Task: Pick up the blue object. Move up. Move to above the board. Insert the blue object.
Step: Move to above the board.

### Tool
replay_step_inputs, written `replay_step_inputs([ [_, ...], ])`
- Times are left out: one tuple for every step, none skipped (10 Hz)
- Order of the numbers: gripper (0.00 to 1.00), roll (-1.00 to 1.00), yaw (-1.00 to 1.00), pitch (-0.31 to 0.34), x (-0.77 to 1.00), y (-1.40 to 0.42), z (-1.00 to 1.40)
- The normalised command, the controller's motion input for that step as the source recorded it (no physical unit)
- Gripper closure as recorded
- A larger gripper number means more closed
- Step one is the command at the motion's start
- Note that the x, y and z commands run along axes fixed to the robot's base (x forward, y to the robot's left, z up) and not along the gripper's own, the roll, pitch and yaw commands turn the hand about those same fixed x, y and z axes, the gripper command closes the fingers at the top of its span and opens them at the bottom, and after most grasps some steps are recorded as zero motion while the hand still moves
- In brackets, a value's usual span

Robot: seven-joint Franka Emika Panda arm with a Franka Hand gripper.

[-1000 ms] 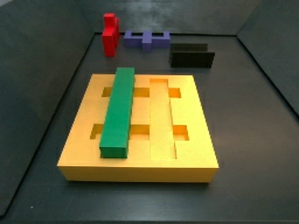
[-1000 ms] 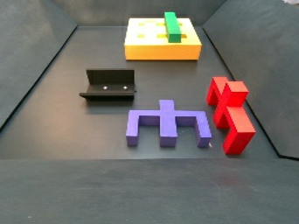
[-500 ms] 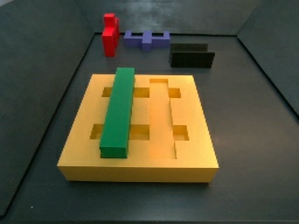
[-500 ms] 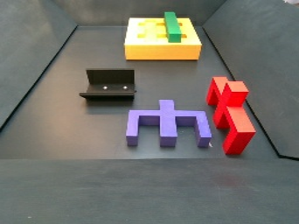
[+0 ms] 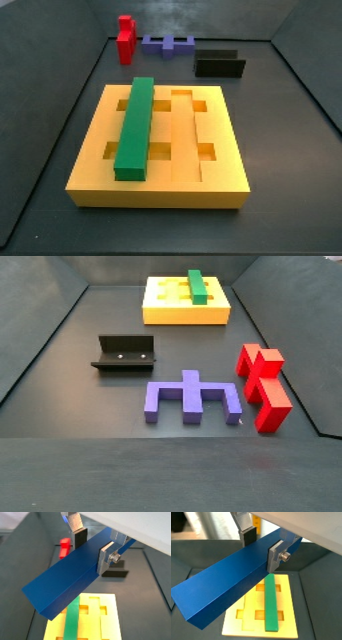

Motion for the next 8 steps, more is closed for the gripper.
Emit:
replay_step_inputs([
  [1.00, 0.02, 1.00, 0.085, 0.02, -0.01, 0.03],
  [1.00, 0.03, 1.00, 0.099, 0.03, -0.01, 0.03],
  [1.00, 0.03, 1.00, 0.105, 0.03, -0.01, 0.03],
  [1.00, 0.03, 1.00, 0.124, 0.03, -0.01, 0.03],
  [1.00, 0.04, 1.00, 0.149, 0.04, -0.01, 0.03],
  [1.00, 0.05, 1.00, 0.177, 0.04, -0.02, 0.03],
  [1.00, 0.06, 0.89, 0.208, 0.05, -0.02, 0.04],
  [1.00, 0.06, 0.64, 0.196, 0.06, -0.02, 0.04],
])
